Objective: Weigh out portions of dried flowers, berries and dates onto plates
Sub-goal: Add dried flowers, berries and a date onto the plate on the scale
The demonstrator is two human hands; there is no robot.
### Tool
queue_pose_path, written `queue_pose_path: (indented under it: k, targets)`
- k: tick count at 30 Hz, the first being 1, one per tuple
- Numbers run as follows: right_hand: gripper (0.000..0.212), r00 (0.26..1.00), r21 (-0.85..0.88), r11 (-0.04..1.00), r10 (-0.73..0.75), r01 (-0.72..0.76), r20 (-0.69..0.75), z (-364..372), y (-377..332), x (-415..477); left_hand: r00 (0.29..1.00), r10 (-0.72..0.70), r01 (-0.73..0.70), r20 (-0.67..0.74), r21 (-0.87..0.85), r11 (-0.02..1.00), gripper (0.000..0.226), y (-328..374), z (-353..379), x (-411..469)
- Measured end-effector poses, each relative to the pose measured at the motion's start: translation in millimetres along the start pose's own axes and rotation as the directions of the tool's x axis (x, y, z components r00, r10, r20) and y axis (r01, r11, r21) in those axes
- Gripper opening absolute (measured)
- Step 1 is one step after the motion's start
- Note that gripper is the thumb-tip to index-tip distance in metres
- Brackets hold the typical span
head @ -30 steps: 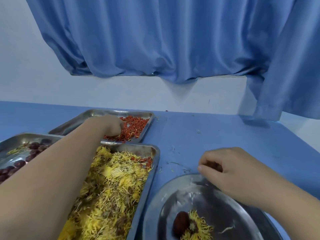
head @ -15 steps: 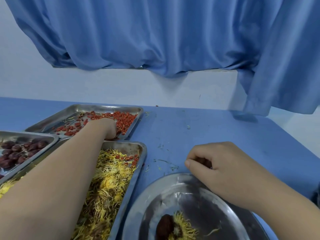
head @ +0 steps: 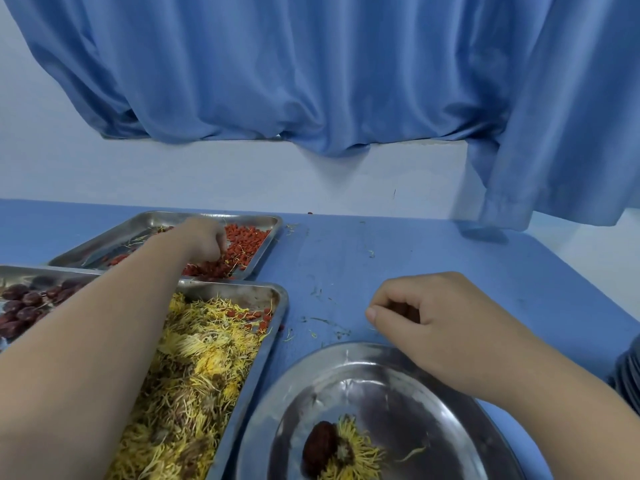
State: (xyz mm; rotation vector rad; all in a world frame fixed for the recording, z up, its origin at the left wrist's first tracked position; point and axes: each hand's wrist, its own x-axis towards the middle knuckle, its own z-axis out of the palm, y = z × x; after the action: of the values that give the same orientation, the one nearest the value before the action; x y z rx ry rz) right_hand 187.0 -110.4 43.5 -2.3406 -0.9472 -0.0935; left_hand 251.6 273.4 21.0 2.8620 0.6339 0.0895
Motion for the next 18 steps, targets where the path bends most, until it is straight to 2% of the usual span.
queue_pose_path:
  k: [4, 10, 18]
  targets:
    - [0.022, 1.000, 0.007, 1.000, -0.013, 0.013, -0.005, -1, 0, 0, 1.000, 0.010, -0.010, -0.007, -0.043, 0.999, 0.031, 3, -2, -4]
    - [0.024, 0.999, -0.003, 0.999, -0.039, 0.039, -0.003, -1, -1, 0, 0.999, -0.023, 0.032, 0.040, -0.238, 0.971, 0.014, 6, 0, -5]
    - [0.025, 1.000, -0.003, 1.000, -0.020, 0.020, -0.020, -2, 7, 3, 1.000, -0.028, 0.026, -0.006, -0.257, 0.966, 0.027, 9, -6, -13]
